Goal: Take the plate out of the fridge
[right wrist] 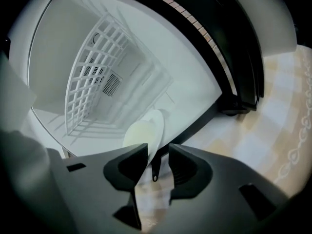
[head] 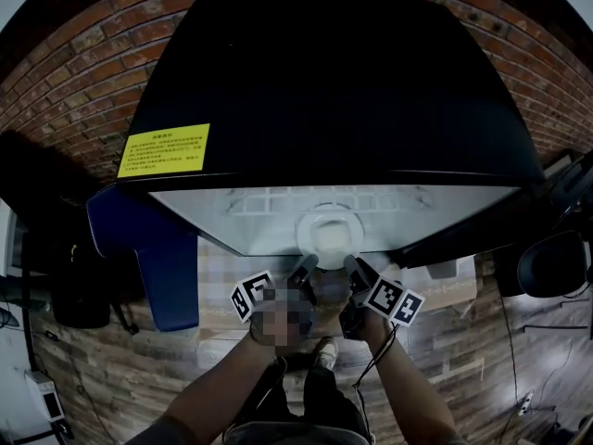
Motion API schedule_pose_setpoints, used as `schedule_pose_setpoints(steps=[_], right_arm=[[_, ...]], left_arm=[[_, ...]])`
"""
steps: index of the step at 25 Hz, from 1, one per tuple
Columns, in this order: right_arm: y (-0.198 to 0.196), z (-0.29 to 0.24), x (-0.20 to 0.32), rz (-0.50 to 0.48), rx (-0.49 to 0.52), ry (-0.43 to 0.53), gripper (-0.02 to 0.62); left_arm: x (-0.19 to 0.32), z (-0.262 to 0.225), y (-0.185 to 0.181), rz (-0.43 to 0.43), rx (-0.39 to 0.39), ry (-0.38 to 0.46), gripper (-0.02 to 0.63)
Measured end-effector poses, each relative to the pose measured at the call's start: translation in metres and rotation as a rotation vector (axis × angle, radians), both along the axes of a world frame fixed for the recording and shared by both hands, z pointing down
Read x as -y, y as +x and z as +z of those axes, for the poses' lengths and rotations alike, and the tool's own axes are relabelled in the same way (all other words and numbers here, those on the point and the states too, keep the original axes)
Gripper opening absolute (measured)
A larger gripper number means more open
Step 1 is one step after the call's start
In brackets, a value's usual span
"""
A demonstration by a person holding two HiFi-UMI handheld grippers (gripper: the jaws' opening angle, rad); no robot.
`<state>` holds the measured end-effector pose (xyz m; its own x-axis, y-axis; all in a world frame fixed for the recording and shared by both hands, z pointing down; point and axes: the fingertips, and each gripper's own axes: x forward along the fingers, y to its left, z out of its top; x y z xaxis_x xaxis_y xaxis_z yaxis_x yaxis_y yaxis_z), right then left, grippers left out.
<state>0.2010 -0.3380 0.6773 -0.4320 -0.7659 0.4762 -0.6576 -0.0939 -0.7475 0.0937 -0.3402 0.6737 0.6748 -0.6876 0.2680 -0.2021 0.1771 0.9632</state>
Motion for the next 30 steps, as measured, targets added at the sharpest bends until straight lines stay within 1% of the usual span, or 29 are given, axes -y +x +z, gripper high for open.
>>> schedule_pose_setpoints(steps=[5, 7, 8, 9, 11, 12, 15, 17, 20, 25, 30], right_arm=[[-0.006, 0.006, 0.003, 0.024, 0.072, -0.020, 0.137], [-0.006, 0.007, 0.003, 0.037, 0.097, -0.025, 0.133], [-0.007, 0.008, 0.003, 0.045, 0.113, -0.028, 0.126], [-0.008, 0.008, 0.002, 0.054, 0.130, -0.032, 0.115], [-0.010, 0.007, 0.001, 0.065, 0.151, -0.034, 0.092], [-0.010, 0.007, 0.000, 0.070, 0.155, -0.036, 0.077], [-0.011, 0.004, 0.000, 0.103, 0.190, -0.048, 0.064], [-0.010, 0.001, 0.000, 0.124, 0.215, -0.053, 0.060], [-0.009, -0.005, 0.001, 0.137, 0.219, -0.059, 0.057], [-0.012, -0.012, -0.002, 0.153, 0.253, -0.068, 0.049], [-0.013, -0.026, -0.008, 0.172, 0.290, -0.060, 0.044]], left_arm=[[0.003, 0.009, 0.007, 0.011, -0.014, -0.019, 0.152], [0.006, 0.011, 0.012, 0.016, -0.024, -0.025, 0.135], [0.006, 0.011, 0.015, 0.019, -0.029, -0.030, 0.125], [0.006, 0.012, 0.016, 0.021, -0.032, -0.037, 0.091], [0.005, 0.014, 0.015, 0.021, -0.035, -0.054, 0.054], [0.004, 0.015, 0.015, 0.021, -0.039, -0.058, 0.051], [0.004, 0.013, 0.015, 0.023, -0.050, -0.055, 0.042], [0.004, 0.009, 0.016, 0.029, -0.053, -0.051, 0.034], [0.005, 0.003, 0.017, 0.042, -0.050, -0.048, 0.026], [0.002, -0.002, 0.013, 0.030, -0.066, -0.062, 0.026], [-0.004, -0.016, 0.012, 0.039, -0.077, -0.044, 0.025]])
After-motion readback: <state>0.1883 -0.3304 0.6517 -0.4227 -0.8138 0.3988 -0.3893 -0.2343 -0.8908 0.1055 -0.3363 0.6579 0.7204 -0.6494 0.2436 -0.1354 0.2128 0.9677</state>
